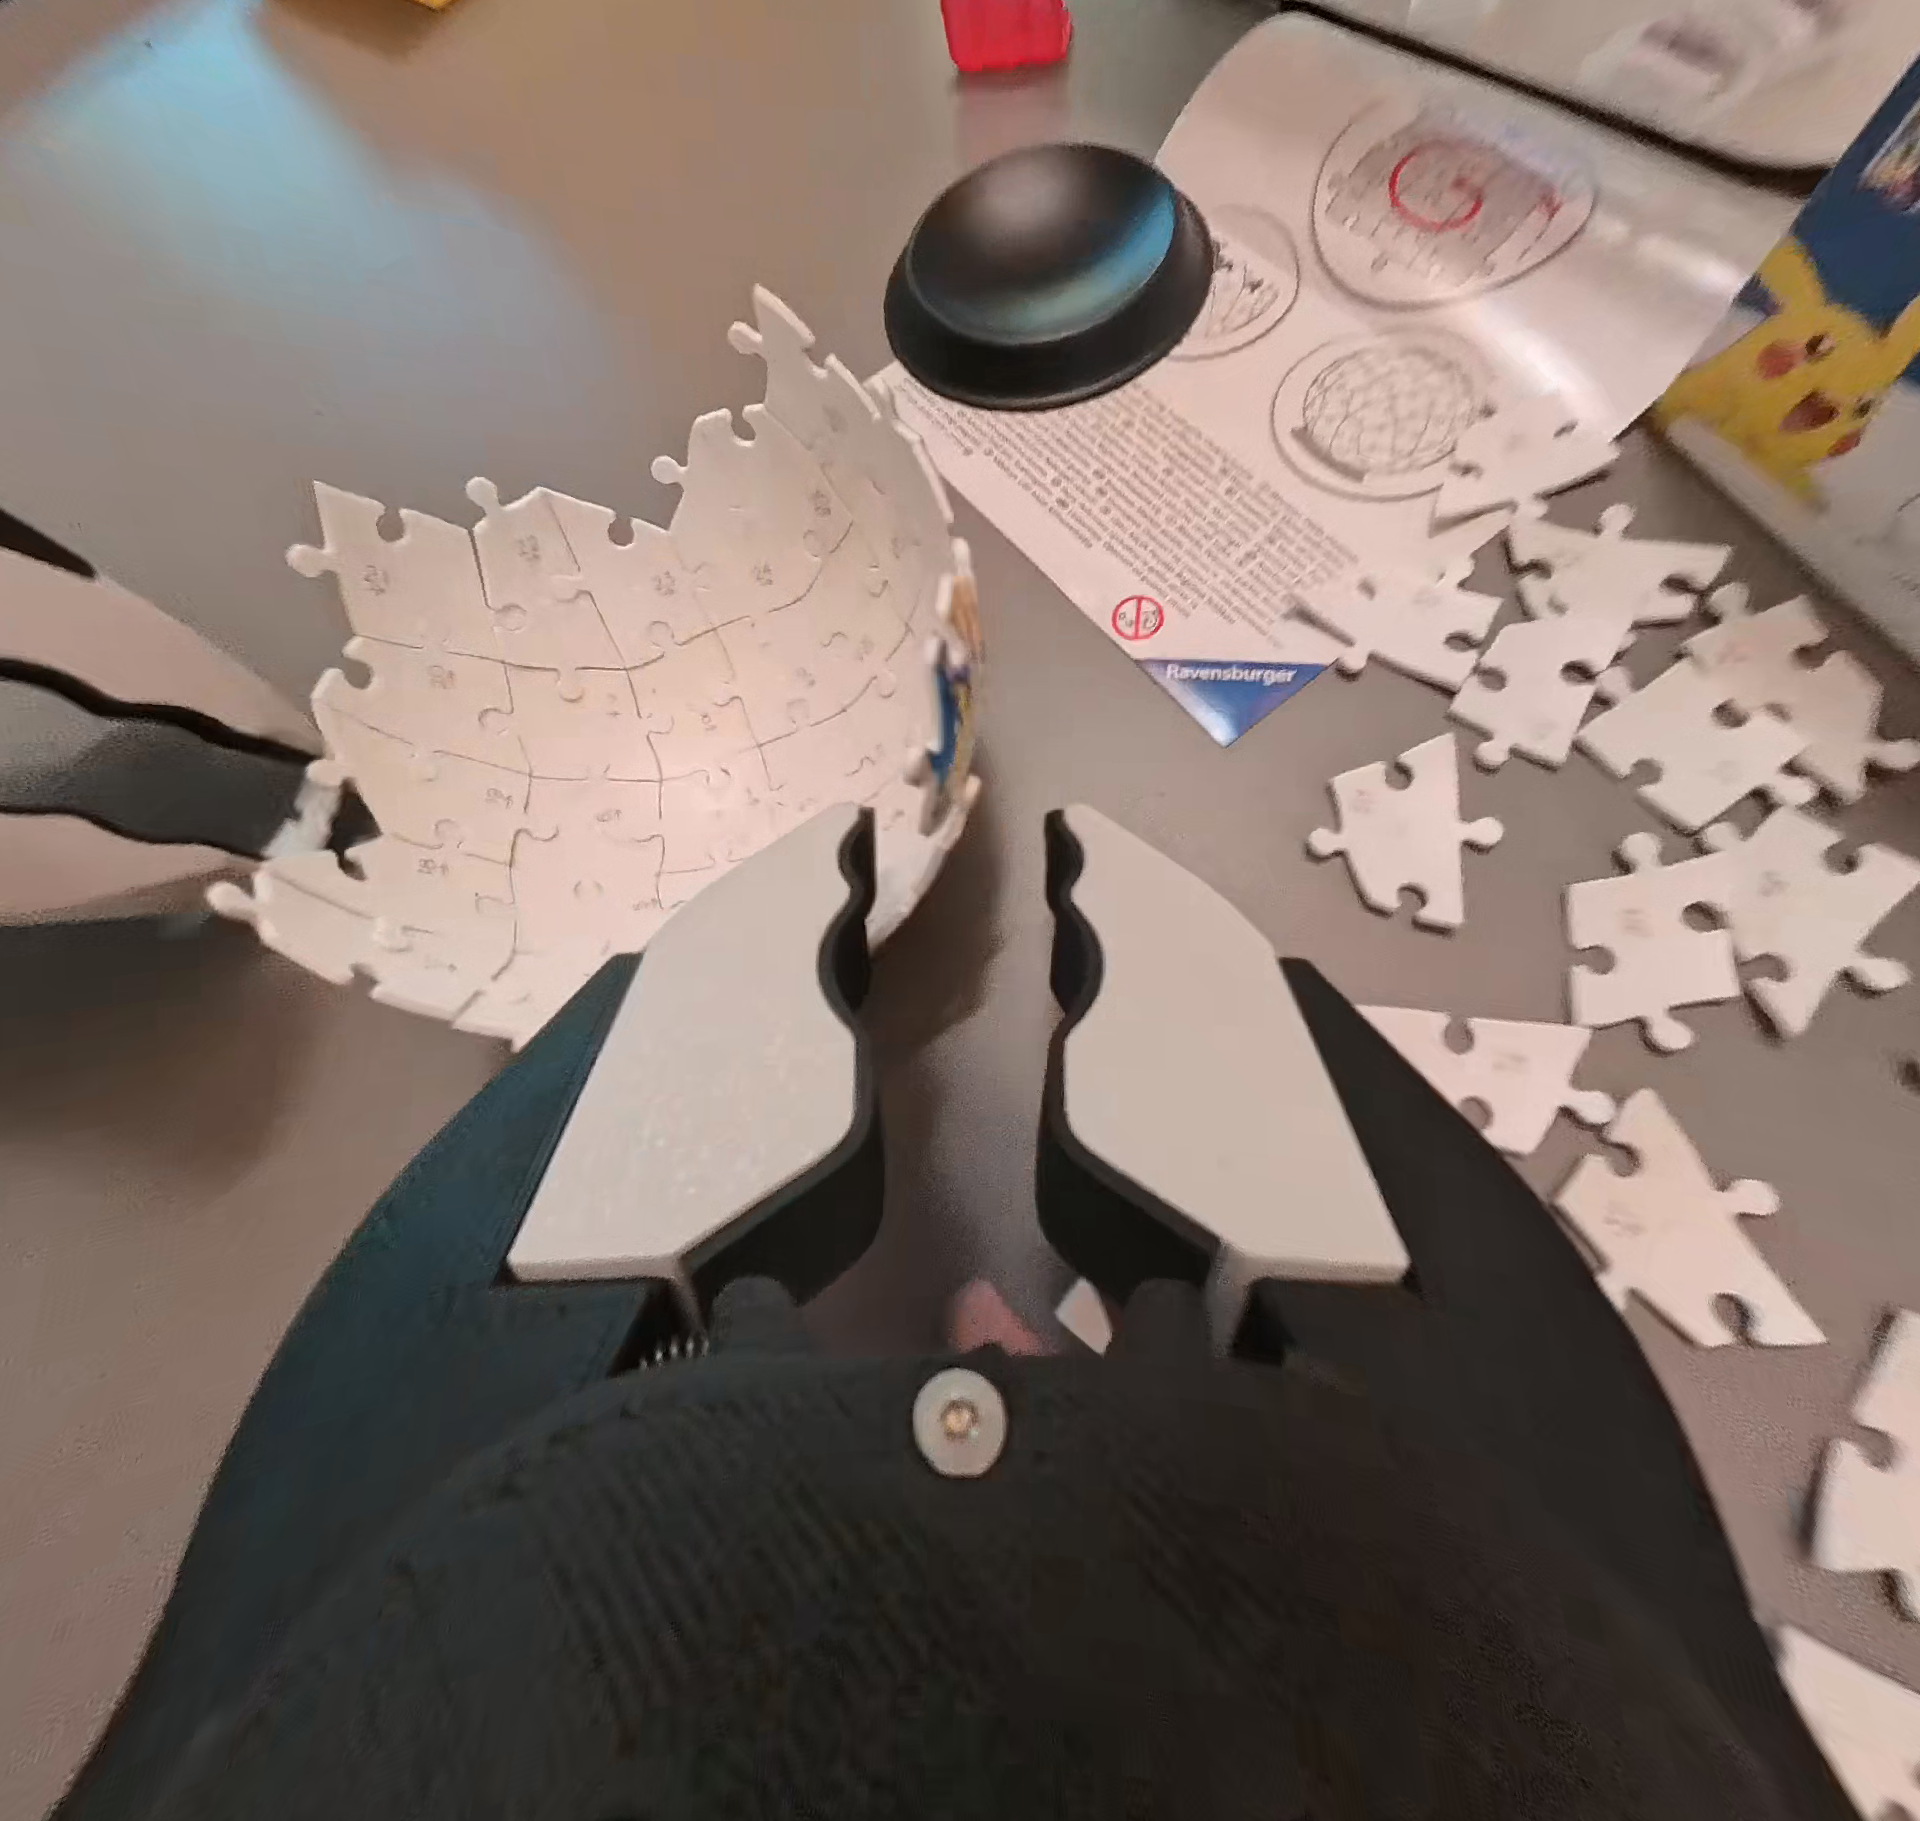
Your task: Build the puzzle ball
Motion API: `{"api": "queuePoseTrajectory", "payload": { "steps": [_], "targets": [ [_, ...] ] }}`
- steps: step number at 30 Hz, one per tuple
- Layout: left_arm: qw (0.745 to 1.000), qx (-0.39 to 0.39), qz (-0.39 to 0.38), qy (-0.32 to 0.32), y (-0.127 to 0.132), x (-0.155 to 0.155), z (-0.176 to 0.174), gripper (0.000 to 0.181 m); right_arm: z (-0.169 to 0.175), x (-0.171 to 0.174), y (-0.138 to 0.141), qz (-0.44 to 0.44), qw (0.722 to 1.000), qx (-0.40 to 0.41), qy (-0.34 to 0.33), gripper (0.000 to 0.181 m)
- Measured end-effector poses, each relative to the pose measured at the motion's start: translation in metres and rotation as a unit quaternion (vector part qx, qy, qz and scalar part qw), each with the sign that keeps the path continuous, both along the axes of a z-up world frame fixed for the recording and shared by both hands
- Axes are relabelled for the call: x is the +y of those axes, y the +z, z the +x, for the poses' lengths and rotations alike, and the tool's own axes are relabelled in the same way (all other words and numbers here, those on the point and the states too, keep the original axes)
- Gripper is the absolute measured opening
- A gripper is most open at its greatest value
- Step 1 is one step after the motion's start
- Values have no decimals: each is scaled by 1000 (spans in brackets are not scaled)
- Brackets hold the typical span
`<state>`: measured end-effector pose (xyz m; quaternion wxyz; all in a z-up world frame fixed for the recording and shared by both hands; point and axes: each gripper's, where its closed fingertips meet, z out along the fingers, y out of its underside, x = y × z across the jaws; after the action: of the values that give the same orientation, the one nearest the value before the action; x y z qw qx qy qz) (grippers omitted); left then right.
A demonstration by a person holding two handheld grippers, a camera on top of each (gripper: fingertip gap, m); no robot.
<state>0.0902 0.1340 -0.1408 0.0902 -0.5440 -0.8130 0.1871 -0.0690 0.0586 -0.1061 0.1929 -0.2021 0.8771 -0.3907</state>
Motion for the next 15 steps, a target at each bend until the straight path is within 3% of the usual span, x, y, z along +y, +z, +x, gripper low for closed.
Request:
{"api": "queuePoseTrajectory", "payload": {
  "steps": [3, 9, 15],
  "targets": [
    [1000, 27, 5, 8, -1, 2, -2, 30, 6, 2, -3, 15, 1000, -10, 13, 13],
    [999, 33, 12, 11, -1, 1, 2, 44, 5, -5, -2, 11, 1000, 1, 1, 9],
    [999, 51, 16, 7, 2, -3, 6, 48, 7, -12, 8, 9, 1000, 0, 6, 19]
  ]
}}
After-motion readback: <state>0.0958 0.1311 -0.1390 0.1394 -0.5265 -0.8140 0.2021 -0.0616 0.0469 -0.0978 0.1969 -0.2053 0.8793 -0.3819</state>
